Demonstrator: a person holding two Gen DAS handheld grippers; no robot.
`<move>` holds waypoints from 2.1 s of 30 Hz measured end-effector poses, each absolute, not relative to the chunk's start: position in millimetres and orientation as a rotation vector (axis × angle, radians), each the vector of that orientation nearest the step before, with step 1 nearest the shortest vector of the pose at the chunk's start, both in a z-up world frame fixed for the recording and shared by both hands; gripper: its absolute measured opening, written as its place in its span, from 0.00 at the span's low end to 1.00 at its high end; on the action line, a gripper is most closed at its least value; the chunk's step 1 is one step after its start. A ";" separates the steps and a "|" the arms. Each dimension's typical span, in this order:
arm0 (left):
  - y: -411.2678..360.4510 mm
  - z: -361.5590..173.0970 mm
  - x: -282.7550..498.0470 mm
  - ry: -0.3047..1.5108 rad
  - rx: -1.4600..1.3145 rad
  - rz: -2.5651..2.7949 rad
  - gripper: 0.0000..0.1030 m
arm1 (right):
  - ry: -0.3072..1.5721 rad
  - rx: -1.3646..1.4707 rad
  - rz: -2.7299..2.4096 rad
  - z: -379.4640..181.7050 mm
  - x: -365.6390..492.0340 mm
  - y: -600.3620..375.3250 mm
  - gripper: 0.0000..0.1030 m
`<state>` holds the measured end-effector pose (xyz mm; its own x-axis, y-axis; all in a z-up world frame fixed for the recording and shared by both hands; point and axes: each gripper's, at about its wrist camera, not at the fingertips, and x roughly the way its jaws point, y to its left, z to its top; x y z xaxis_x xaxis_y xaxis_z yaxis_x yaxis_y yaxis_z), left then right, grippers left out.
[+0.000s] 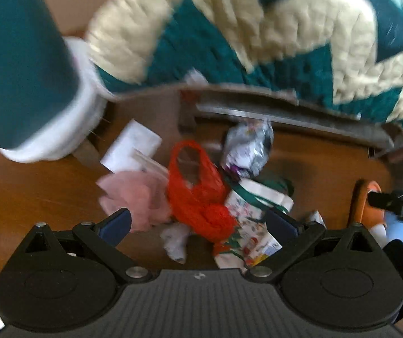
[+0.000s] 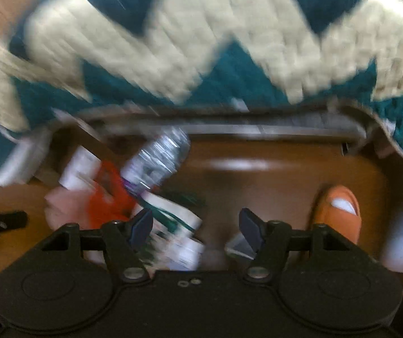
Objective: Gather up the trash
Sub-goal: 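Lower the left tool onto the red plastic bag and close it, then lift the red bag with the left tool and carry it over the teal wastebasket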
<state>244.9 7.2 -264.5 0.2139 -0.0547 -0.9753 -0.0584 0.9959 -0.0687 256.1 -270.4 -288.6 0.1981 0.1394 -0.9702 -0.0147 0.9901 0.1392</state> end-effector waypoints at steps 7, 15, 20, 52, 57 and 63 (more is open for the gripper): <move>-1.8 -346.6 268.4 1.455 -0.088 -0.021 0.99 | 1.519 -0.079 0.051 -389.7 252.2 -270.1 0.65; -5.1 -423.4 272.0 1.590 -0.075 -0.023 0.99 | 1.612 -0.385 0.194 -457.9 241.6 -248.0 0.65; -8.7 -451.1 273.5 1.636 -0.081 -0.036 0.86 | 1.638 -0.403 0.218 -484.3 241.0 -250.4 0.62; 7.8 -327.9 251.2 1.560 -0.242 0.077 0.38 | 1.375 -0.186 0.221 -304.1 221.3 -224.9 0.01; 19.3 -262.1 229.1 1.438 -0.287 0.078 0.38 | 1.250 -0.108 0.282 -237.7 199.5 -217.5 0.01; 29.1 -178.3 196.1 1.262 -0.269 0.043 0.39 | 1.084 -0.061 0.354 -164.0 175.7 -206.5 0.01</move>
